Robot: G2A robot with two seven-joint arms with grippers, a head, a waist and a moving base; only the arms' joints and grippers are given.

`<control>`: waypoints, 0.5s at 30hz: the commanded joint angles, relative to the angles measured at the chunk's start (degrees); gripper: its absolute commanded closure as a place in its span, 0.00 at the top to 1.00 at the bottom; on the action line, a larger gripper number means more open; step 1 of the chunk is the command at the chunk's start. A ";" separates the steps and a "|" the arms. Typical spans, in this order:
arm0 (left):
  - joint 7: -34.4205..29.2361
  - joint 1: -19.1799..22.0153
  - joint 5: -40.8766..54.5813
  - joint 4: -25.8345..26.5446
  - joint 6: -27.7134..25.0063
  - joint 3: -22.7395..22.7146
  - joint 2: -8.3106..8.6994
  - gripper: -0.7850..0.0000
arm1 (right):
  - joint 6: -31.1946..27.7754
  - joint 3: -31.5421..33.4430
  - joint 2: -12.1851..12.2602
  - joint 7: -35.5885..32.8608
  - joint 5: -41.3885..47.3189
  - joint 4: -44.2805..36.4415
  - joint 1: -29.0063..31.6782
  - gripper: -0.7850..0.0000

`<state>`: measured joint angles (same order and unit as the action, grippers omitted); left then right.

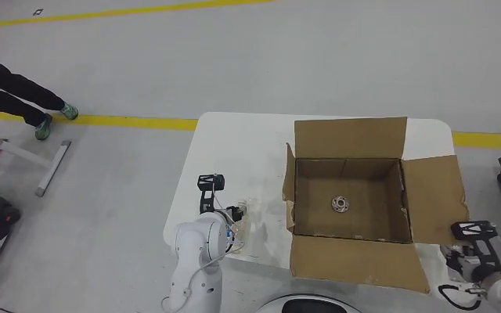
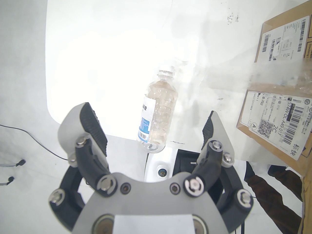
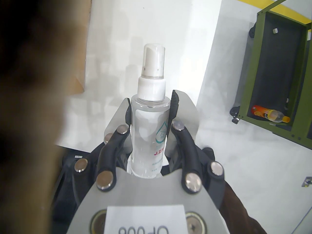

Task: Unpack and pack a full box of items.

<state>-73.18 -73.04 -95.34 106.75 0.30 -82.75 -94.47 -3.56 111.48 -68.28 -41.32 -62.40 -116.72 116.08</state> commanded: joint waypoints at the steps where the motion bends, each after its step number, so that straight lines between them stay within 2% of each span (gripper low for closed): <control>1: 0.00 0.00 0.00 0.00 0.00 0.00 0.00 1.00 | -0.37 -0.41 -0.02 -0.12 0.73 0.71 -0.27 0.00; 15: 0.00 0.00 0.00 0.00 0.00 0.00 0.00 1.00 | -0.42 -4.28 -0.09 -0.33 -2.09 1.22 -1.16 0.00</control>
<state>-73.18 -73.04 -95.34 106.75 0.30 -82.75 -94.47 -4.02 107.28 -68.37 -41.58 -64.31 -115.57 114.97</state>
